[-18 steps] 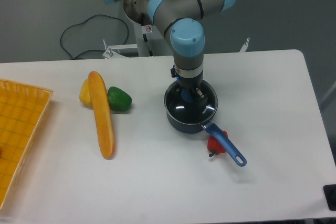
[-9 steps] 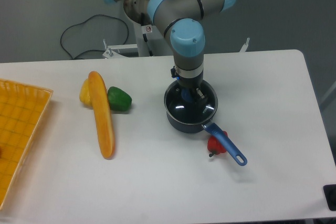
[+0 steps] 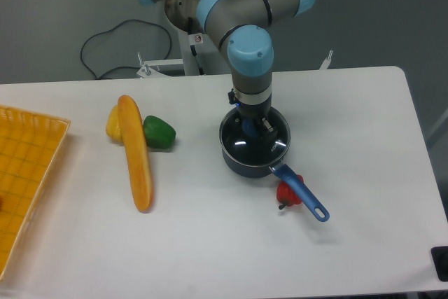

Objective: Open the lid
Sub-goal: 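Close the gripper around the blue knob of the glass lid, then lift the lid by its knob up off the saucepan rim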

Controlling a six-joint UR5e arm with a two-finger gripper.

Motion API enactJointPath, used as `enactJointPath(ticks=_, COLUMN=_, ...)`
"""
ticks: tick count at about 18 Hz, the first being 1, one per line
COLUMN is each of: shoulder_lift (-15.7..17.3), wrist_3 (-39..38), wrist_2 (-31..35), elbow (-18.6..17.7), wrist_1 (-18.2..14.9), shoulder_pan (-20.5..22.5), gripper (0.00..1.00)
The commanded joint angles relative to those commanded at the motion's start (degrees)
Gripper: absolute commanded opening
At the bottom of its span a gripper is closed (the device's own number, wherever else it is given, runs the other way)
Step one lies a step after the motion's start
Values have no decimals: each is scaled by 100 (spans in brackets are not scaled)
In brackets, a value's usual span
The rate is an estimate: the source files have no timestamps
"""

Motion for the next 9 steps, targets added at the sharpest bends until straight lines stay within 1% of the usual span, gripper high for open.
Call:
enactJointPath(ticks=7, shoulder_lift=0, wrist_3=0, wrist_2=0, elbow=228, wrist_1=-211, shoulder_pan=9, gripper=42)
enactJointPath(ticks=9, shoulder_lift=0, wrist_3=-9, wrist_2=-9, elbow=316, wrist_1=-333, shoulder_pan=26, gripper=42)
